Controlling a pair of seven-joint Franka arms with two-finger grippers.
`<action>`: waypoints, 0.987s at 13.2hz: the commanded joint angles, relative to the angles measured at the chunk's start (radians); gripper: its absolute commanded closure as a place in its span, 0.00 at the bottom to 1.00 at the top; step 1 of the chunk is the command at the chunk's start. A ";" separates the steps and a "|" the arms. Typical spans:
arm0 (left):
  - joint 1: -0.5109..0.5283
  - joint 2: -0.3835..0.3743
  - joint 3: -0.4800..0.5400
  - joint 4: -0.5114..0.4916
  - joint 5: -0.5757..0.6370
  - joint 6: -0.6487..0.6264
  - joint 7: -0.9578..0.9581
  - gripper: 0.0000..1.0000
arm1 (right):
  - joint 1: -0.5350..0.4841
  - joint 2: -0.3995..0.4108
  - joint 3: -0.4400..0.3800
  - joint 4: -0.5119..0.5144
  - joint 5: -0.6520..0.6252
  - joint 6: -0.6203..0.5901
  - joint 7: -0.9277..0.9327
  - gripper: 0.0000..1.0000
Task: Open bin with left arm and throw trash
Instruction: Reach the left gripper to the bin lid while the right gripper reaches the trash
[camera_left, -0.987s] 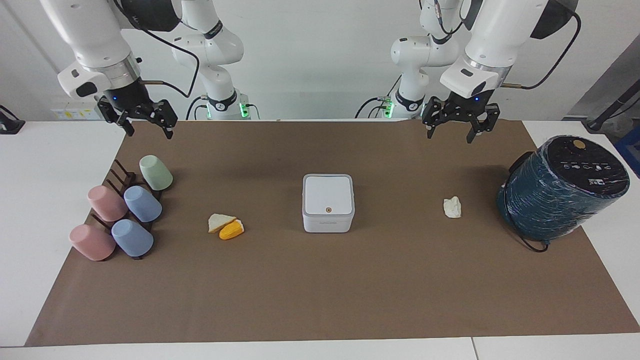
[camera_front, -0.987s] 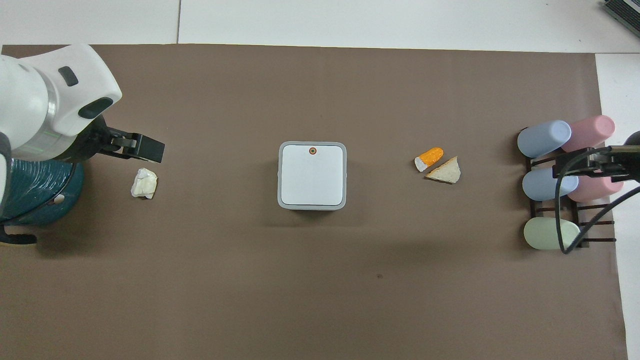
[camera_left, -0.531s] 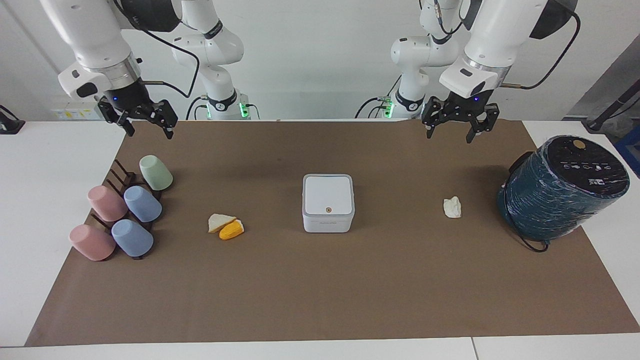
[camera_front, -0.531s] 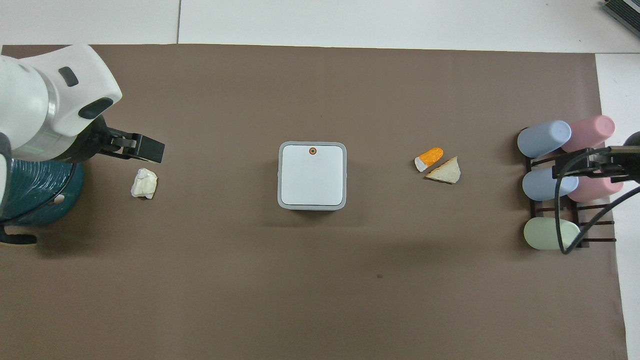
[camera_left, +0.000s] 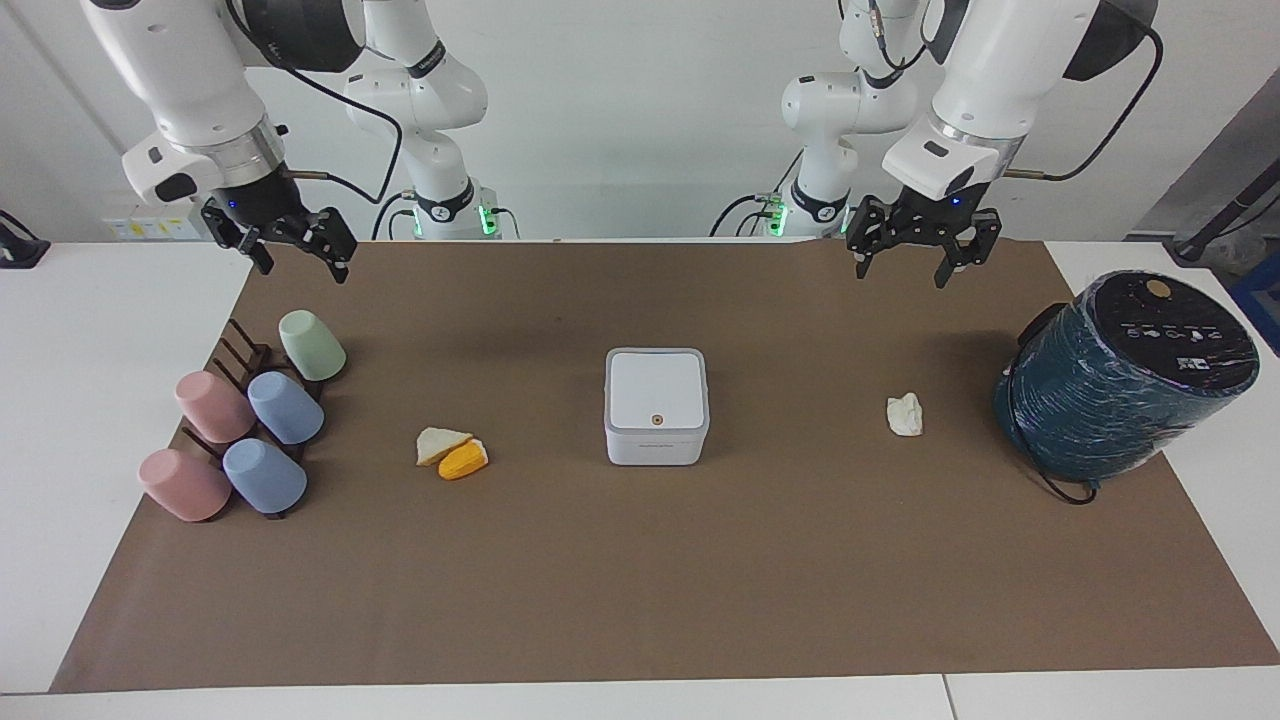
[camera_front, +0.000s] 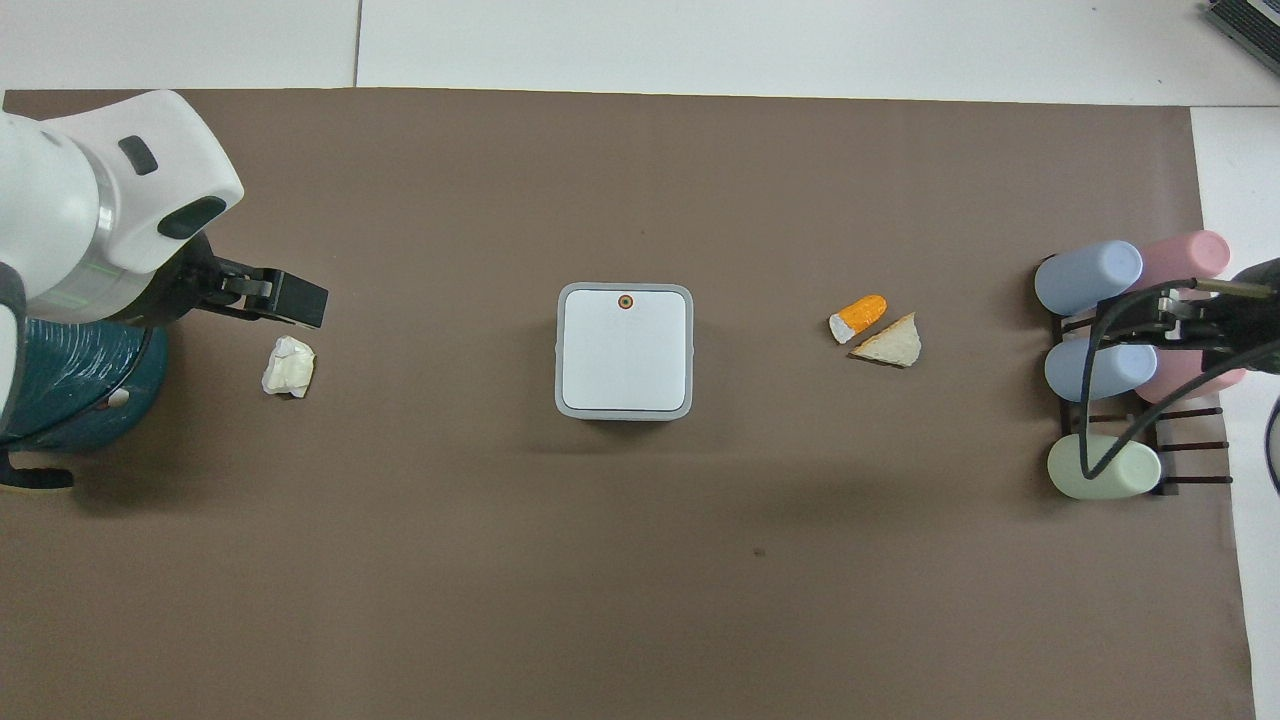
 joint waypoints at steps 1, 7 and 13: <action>-0.008 -0.033 -0.004 -0.045 0.002 0.022 -0.006 0.00 | 0.007 0.025 0.005 -0.055 -0.001 0.072 0.121 0.00; -0.124 -0.032 -0.012 -0.120 -0.015 0.114 -0.192 0.74 | 0.033 0.160 0.005 -0.050 0.067 0.193 0.269 0.00; -0.259 0.059 -0.012 -0.163 -0.029 0.303 -0.422 1.00 | 0.111 0.315 0.005 -0.050 0.153 0.395 0.464 0.00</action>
